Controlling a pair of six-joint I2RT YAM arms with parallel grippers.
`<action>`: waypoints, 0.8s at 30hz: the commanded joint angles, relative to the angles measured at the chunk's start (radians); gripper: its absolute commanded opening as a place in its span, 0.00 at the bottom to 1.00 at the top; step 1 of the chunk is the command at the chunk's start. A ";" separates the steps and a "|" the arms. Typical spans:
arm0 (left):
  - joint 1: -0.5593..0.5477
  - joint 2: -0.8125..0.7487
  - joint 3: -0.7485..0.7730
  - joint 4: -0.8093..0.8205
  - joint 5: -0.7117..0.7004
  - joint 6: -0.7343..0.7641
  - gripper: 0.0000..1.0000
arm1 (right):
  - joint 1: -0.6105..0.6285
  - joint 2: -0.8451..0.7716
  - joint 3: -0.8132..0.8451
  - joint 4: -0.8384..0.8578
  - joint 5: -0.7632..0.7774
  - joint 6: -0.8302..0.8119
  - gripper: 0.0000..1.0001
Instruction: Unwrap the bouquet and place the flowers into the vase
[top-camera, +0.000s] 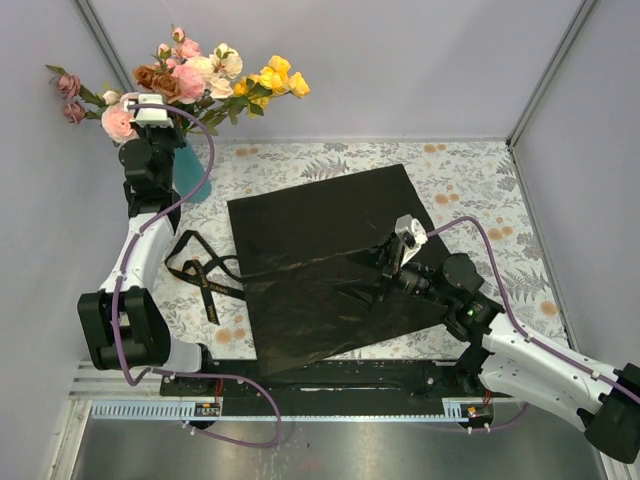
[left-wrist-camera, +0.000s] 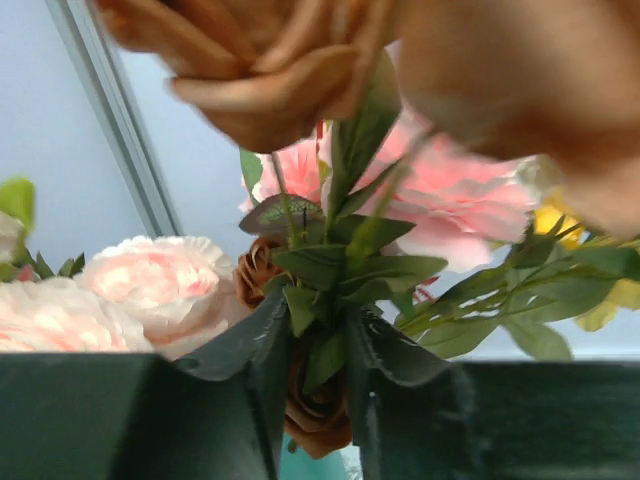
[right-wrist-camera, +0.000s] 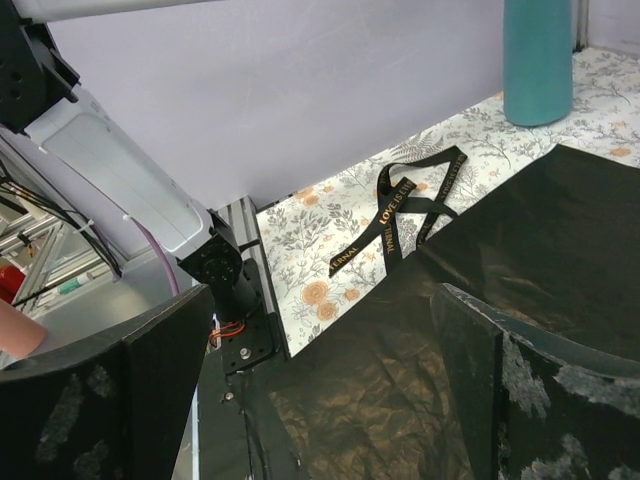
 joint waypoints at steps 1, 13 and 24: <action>0.001 0.045 0.039 -0.014 -0.046 0.008 0.24 | 0.004 0.009 0.045 0.004 0.014 -0.024 0.99; 0.003 -0.116 -0.085 -0.132 -0.079 -0.055 0.50 | 0.004 -0.036 0.076 -0.099 0.047 -0.038 0.99; 0.001 -0.478 -0.128 -0.728 0.078 -0.245 0.99 | 0.004 -0.050 0.169 -0.411 0.293 0.068 0.99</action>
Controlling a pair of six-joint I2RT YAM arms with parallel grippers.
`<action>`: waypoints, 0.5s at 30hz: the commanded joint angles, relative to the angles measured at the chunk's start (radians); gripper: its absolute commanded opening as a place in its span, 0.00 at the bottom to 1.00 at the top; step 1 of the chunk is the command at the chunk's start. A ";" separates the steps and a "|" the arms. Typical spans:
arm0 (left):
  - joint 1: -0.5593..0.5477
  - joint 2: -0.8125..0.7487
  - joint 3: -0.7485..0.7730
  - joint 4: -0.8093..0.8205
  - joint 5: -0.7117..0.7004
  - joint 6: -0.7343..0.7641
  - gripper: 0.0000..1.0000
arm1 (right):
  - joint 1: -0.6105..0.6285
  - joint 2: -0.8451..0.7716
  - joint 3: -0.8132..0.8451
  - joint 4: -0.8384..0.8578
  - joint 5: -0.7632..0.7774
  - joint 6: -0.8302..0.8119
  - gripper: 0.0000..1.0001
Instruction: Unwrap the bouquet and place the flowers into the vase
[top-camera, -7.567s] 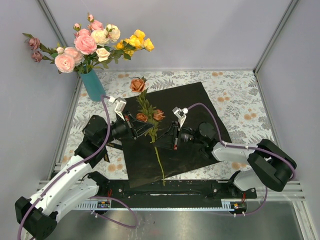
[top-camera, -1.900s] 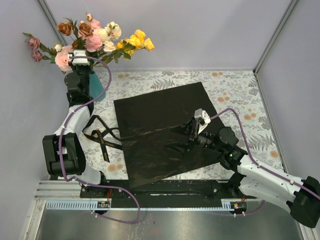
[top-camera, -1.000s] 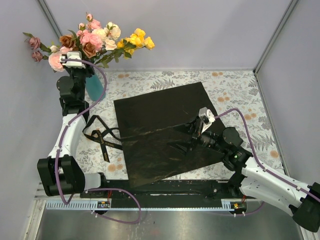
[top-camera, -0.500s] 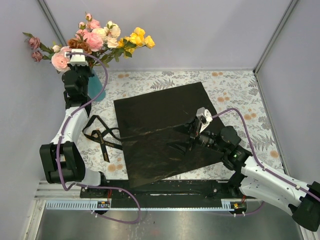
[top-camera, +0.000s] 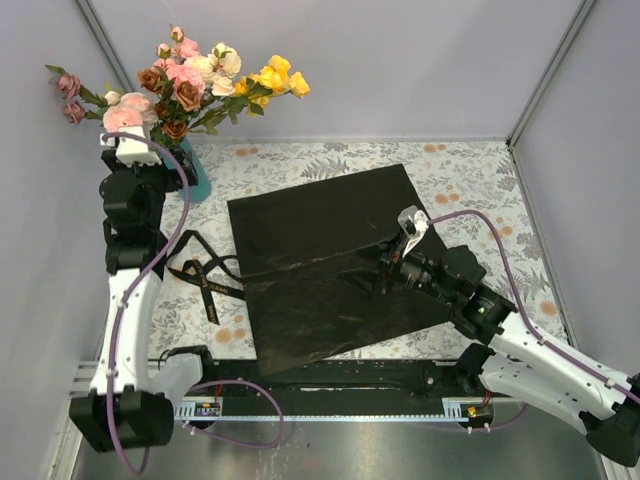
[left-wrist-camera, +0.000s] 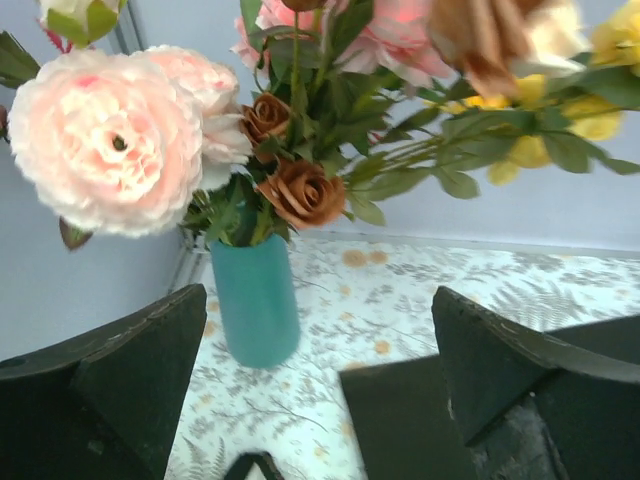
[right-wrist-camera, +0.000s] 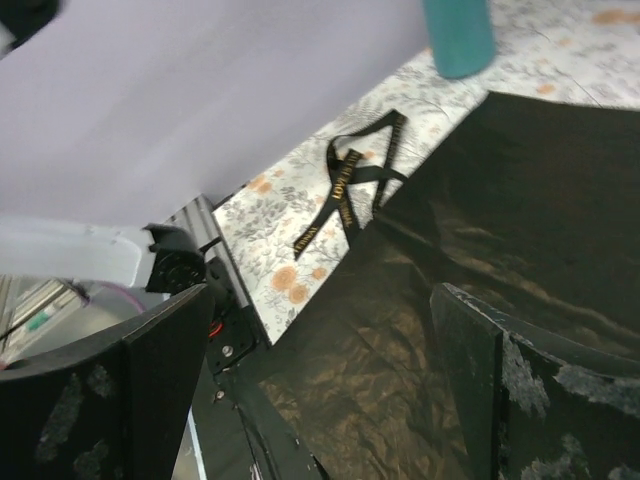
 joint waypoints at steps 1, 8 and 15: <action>0.003 -0.180 -0.057 -0.245 0.149 -0.181 0.99 | 0.005 -0.027 0.083 -0.205 0.234 0.067 0.99; -0.039 -0.341 -0.193 -0.203 0.532 -0.459 0.99 | 0.004 -0.042 0.152 -0.464 0.568 0.065 1.00; -0.097 -0.493 -0.400 -0.043 0.666 -0.552 0.99 | 0.002 -0.119 0.180 -0.554 0.653 0.036 0.99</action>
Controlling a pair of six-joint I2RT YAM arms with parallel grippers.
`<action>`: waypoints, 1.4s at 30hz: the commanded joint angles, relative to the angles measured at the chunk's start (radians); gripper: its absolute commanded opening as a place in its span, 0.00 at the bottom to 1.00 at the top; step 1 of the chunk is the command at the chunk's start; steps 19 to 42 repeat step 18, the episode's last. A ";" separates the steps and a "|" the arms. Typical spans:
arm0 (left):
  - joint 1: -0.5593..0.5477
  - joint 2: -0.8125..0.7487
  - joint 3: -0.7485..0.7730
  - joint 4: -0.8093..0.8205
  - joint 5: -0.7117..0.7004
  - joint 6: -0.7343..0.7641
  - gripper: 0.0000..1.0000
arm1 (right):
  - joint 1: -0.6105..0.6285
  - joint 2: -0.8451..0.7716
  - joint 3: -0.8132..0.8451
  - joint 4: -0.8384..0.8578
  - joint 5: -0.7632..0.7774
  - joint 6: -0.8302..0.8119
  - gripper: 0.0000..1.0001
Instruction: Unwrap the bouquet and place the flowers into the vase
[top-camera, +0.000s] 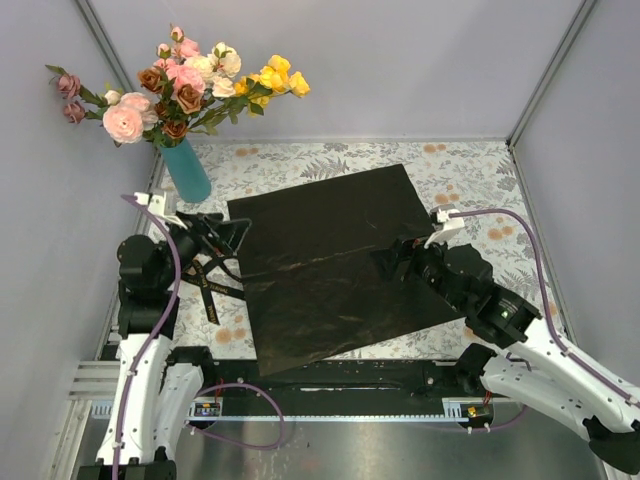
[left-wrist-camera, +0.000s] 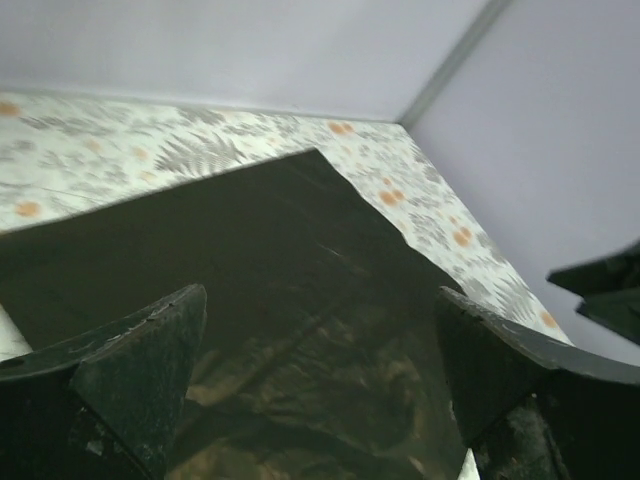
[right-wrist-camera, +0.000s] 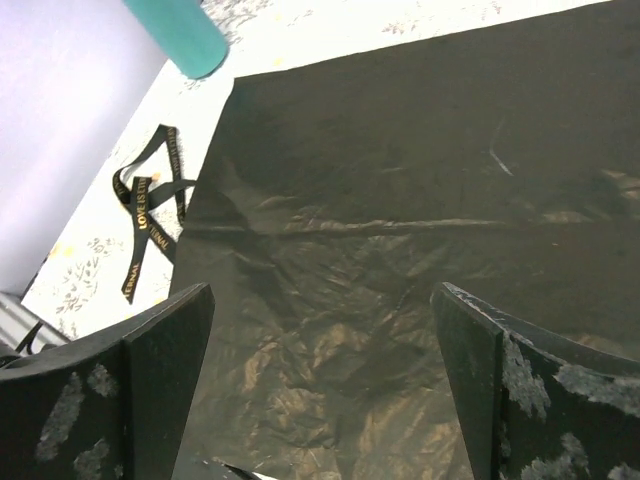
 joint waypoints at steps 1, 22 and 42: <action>-0.048 -0.087 -0.131 0.132 0.149 -0.094 0.99 | 0.003 -0.076 0.045 -0.058 0.104 -0.028 0.99; -0.104 -0.214 -0.190 0.061 0.146 -0.046 0.99 | 0.003 -0.084 0.031 -0.052 0.105 -0.011 1.00; -0.104 -0.214 -0.190 0.061 0.146 -0.046 0.99 | 0.003 -0.084 0.031 -0.052 0.105 -0.011 1.00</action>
